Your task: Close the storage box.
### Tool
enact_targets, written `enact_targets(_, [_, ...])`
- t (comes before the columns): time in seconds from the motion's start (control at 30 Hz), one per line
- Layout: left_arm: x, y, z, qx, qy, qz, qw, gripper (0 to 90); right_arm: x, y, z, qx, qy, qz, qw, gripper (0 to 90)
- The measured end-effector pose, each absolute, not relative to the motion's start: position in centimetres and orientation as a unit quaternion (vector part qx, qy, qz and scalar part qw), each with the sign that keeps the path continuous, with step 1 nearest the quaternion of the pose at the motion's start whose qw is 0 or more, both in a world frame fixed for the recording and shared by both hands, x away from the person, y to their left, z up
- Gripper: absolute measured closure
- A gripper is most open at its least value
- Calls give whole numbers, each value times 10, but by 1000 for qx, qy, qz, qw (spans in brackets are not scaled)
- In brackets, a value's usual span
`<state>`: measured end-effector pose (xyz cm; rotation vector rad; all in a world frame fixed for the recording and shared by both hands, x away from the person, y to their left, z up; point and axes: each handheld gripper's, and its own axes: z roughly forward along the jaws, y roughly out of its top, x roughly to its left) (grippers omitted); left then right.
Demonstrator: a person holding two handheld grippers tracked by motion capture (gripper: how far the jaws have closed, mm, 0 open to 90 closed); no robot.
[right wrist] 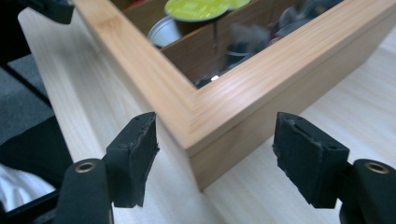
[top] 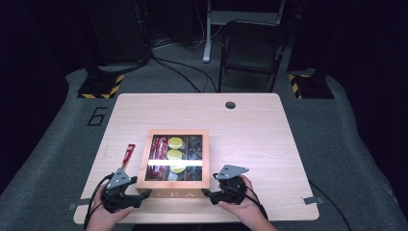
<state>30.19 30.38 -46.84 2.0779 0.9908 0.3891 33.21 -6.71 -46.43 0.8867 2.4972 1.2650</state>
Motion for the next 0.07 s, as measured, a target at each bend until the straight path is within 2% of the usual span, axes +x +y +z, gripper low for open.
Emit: enact_targets(0.07, [297, 307, -469, 818, 393, 155, 390, 260, 333, -71, -461, 304, 838, 442, 103, 299])
